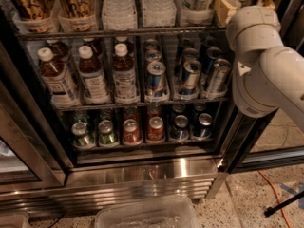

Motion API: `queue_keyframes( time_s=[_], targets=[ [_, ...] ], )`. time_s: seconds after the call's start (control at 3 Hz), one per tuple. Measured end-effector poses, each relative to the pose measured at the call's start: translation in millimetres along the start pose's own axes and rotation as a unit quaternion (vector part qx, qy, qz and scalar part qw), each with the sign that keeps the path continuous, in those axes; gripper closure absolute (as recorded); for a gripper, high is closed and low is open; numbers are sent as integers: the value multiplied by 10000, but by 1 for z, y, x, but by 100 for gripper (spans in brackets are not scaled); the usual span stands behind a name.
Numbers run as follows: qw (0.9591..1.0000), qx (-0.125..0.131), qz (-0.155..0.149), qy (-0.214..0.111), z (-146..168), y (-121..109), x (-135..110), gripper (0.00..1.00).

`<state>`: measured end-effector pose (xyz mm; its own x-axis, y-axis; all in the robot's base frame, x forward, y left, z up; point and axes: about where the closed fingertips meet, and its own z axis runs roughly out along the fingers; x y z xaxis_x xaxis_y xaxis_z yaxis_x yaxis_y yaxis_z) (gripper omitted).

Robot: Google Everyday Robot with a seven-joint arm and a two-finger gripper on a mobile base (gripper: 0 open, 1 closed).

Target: Pick 7up can from top shelf of fridge

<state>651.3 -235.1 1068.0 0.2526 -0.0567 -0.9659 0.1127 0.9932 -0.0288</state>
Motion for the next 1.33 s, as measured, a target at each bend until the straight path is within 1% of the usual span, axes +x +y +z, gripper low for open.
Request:
queue_keyframes(
  time_s=[0.33,0.67,1.33],
  targets=[
    [10000,52,17,-26,1,-2,-1,37],
    [10000,52,17,-26,1,-2,-1,57],
    [10000,52,31,-25,1,-2,-2,100]
  ],
)
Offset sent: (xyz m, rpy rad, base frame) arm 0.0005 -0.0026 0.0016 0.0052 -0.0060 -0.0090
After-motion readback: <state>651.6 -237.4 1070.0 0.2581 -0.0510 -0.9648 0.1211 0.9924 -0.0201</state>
